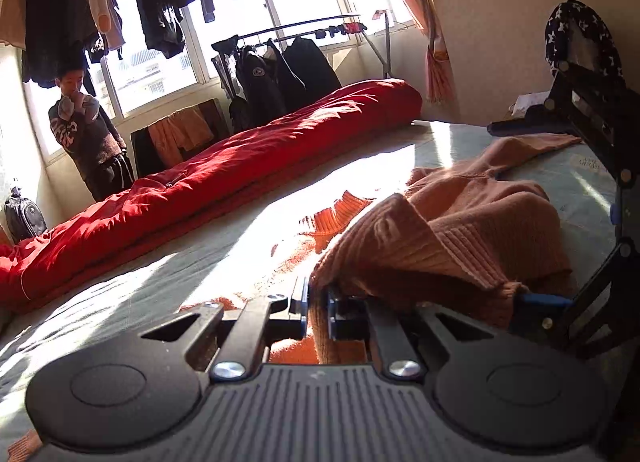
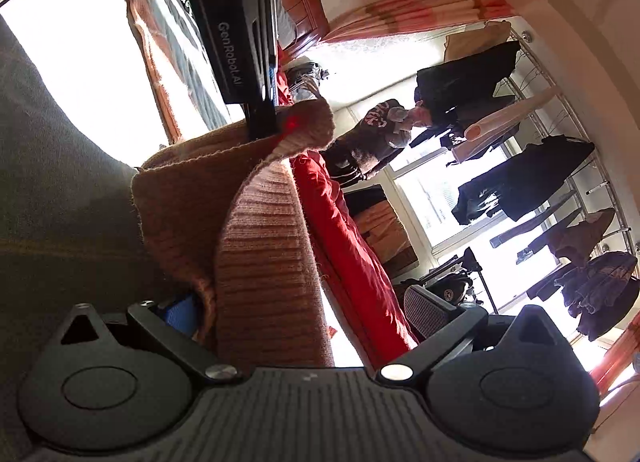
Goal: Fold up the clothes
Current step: 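Lift the ribbed hem with the right tool while the left tool holds the sweater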
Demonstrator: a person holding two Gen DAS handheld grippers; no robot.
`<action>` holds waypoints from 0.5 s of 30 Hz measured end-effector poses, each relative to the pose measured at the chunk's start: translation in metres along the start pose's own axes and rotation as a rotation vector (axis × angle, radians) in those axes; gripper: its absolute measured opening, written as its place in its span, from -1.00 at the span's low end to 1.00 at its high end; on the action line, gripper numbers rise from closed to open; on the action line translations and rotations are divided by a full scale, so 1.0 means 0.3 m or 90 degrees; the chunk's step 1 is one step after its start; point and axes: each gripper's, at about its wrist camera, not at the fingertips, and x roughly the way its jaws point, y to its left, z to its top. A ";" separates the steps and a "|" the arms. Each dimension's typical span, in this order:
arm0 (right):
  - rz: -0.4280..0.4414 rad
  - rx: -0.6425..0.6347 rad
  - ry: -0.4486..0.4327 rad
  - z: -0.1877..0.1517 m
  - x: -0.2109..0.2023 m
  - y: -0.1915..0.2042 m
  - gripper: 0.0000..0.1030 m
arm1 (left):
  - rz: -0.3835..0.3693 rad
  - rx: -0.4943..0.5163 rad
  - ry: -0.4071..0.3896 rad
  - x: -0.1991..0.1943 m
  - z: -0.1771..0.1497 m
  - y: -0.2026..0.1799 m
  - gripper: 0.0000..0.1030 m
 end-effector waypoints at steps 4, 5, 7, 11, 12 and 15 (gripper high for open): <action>0.008 0.032 -0.020 0.006 -0.017 -0.056 0.87 | 0.004 -0.010 0.010 -0.005 -0.015 -0.006 -0.81; 0.026 0.041 -0.019 0.007 -0.014 -0.065 0.62 | 0.010 -0.008 0.013 -0.010 -0.018 -0.008 -0.81; 0.082 0.065 -0.004 0.012 0.012 -0.087 0.26 | 0.021 -0.002 0.015 -0.021 -0.024 -0.007 -0.81; 0.193 0.121 0.030 0.014 0.041 -0.099 -0.92 | 0.042 0.005 0.021 -0.053 -0.046 -0.001 -0.81; 0.214 0.133 0.036 0.014 0.040 -0.099 -0.91 | 0.045 0.009 0.024 -0.061 -0.054 -0.003 -0.81; 0.241 0.151 0.042 0.015 0.012 -0.093 -0.91 | 0.031 0.037 0.044 -0.080 -0.086 -0.028 -0.61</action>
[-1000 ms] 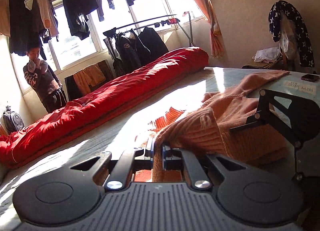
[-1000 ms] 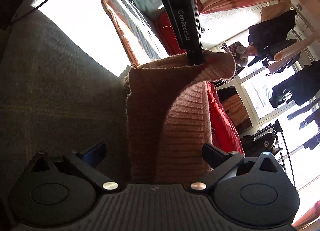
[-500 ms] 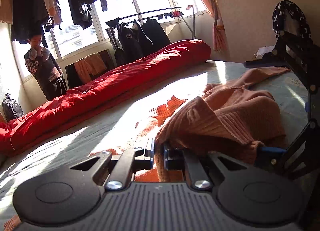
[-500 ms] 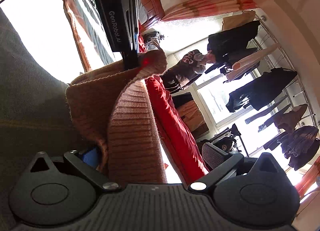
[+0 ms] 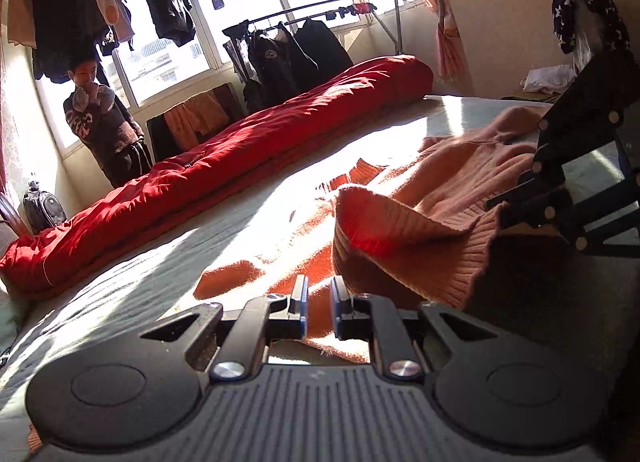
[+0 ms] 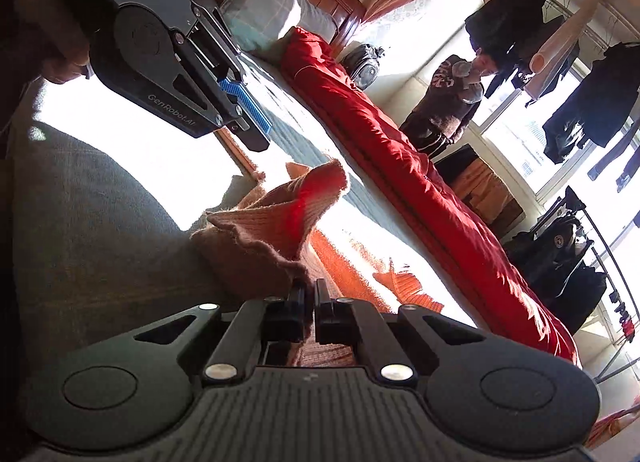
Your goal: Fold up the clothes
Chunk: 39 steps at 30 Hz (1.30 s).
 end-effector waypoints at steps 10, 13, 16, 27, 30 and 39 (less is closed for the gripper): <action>0.063 0.057 0.004 0.035 -0.055 -0.064 -0.92 | 0.016 0.291 0.014 0.043 -0.085 -0.266 0.16; 0.057 0.057 0.001 0.047 -0.076 -0.070 -0.92 | 0.007 0.182 0.031 0.115 -0.081 -0.216 0.16; 0.059 0.061 0.012 0.042 -0.078 -0.070 -0.92 | -0.008 0.085 0.021 0.163 -0.079 -0.145 0.16; 0.048 0.098 0.044 -0.018 -0.101 -0.138 -0.68 | -0.094 0.016 -0.023 0.238 -0.036 -0.022 0.11; 0.045 0.153 0.075 -0.081 -0.096 -0.181 -0.42 | -0.130 -0.034 0.016 0.262 -0.042 -0.003 -0.80; 0.000 0.295 0.163 -0.293 -0.114 -0.303 0.07 | -0.045 -0.128 -0.057 0.021 -0.028 0.051 -0.90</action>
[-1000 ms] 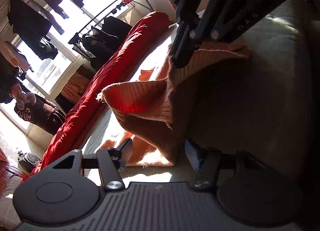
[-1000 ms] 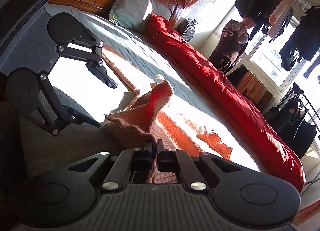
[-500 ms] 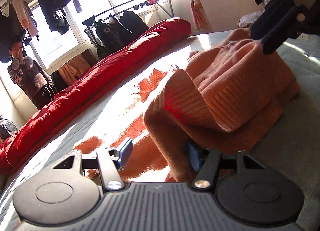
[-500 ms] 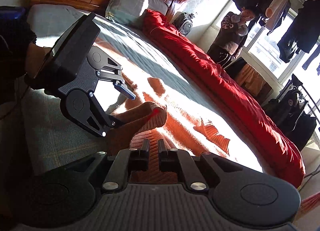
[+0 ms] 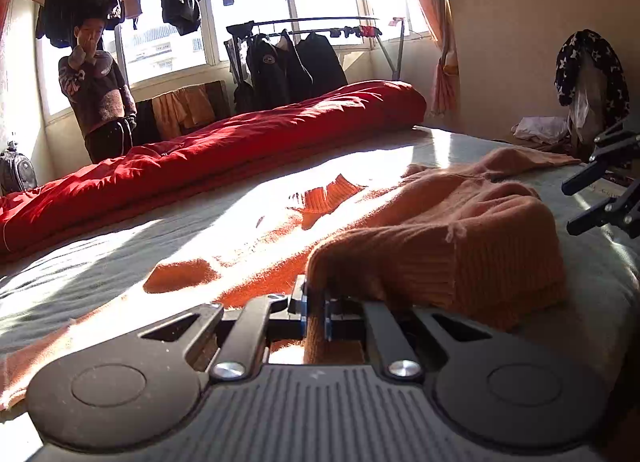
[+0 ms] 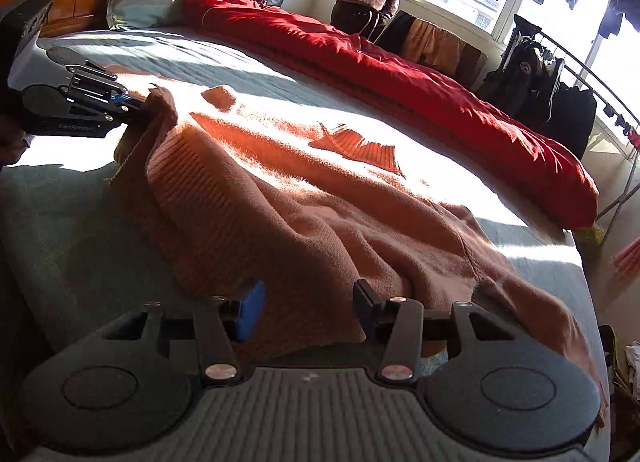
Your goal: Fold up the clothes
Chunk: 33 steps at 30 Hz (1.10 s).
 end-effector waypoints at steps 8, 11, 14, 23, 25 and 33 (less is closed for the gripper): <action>0.000 0.137 0.015 -0.066 -0.006 -0.150 0.11 | 0.112 -0.067 -0.007 -0.171 0.011 0.102 -0.89; 0.015 0.187 0.018 -0.089 -0.006 -0.194 0.16 | 0.123 -0.112 0.028 -0.141 -0.026 0.141 -0.88; 0.030 0.237 0.032 -0.118 0.020 -0.237 0.19 | 0.136 -0.127 0.061 -0.081 -0.060 0.155 -0.88; 0.102 0.350 0.068 -0.173 0.166 -0.317 0.11 | 0.143 -0.131 0.085 -0.015 -0.090 0.192 -0.88; 0.113 0.341 0.075 -0.158 0.204 -0.315 -0.06 | 0.142 -0.129 0.087 -0.011 -0.091 0.194 -0.87; 0.120 0.312 0.054 -0.016 0.356 -0.337 -0.27 | 0.152 -0.126 0.102 0.046 -0.083 0.236 -0.87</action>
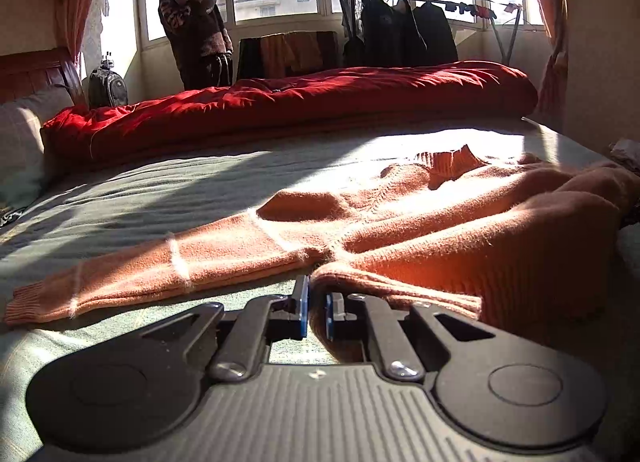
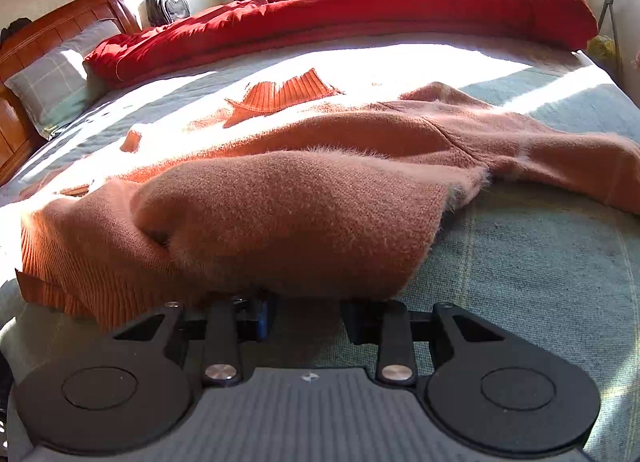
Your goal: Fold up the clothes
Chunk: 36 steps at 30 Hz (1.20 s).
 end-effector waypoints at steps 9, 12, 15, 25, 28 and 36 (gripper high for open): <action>-0.013 -0.031 -0.032 0.217 0.160 0.011 -0.26 | 0.020 -0.001 0.039 0.163 0.008 0.048 -0.84; -0.016 -0.016 -0.027 0.263 0.216 -0.008 -0.19 | 0.030 0.007 0.061 0.214 0.005 0.041 -0.80; -0.001 0.013 -0.016 0.273 0.232 -0.030 -0.11 | 0.031 0.028 0.067 0.220 -0.003 0.024 -0.80; 0.035 0.058 -0.015 0.156 0.075 -0.067 0.11 | 0.045 0.127 0.088 0.047 -0.034 -0.023 -0.74; 0.031 0.029 -0.023 0.124 0.026 -0.031 0.14 | 0.050 0.181 0.093 -0.021 -0.046 -0.065 -0.73; -0.035 -0.252 -0.081 0.052 -0.062 0.242 0.59 | -0.004 0.334 0.022 -0.148 -0.020 -0.265 0.00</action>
